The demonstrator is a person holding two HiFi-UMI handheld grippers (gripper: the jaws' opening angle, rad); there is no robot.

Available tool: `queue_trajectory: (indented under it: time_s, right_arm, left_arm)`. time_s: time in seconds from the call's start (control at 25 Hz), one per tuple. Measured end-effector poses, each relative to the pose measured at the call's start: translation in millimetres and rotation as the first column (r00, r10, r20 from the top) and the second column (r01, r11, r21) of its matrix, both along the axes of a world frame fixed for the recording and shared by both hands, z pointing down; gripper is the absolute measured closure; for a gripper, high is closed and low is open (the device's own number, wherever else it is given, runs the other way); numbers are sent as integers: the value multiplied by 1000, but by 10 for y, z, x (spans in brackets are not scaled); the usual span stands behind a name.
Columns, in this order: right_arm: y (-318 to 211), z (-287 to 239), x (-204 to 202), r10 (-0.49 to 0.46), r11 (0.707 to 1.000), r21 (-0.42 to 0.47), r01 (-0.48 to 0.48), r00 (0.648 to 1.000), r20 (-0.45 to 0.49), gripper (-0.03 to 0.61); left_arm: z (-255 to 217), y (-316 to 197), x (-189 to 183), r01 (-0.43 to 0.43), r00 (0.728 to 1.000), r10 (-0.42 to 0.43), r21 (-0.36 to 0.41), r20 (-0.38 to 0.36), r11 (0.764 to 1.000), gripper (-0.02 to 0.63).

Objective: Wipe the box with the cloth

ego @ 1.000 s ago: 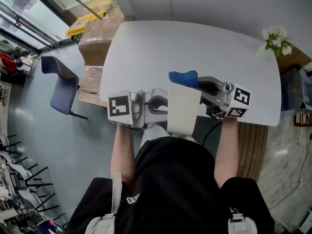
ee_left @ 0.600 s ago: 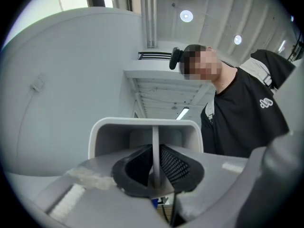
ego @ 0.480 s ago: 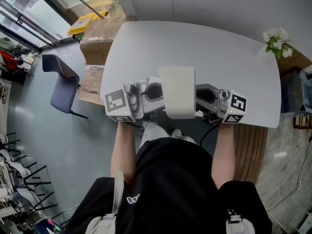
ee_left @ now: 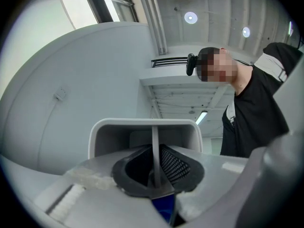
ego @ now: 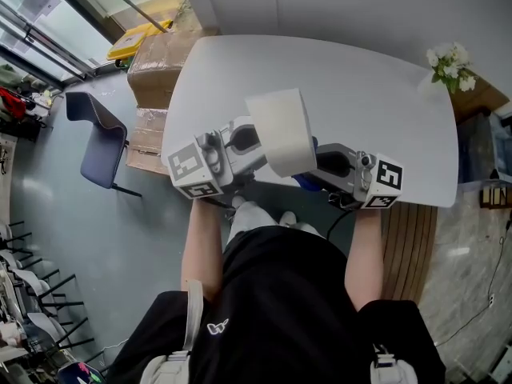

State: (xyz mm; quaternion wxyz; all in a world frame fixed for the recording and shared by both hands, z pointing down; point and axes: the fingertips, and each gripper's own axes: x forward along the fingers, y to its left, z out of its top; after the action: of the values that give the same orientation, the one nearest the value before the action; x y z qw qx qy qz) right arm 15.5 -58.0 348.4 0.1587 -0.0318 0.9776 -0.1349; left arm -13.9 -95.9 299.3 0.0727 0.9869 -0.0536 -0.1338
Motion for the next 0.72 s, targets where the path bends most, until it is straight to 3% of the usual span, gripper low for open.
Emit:
queue_trajectory:
  time_s: [0.32,0.72]
  right_arm:
    - [119,-22,-61,-34,999,10,34,999,0,526]
    - [192,-123,-55,-63,998,19,62,996,67,526]
  left_arm:
    - [98,-184,-129,99,995,-98,-50,10,994,560]
    - [432,-343,-207,200,972,-188,-74,140,977,561]
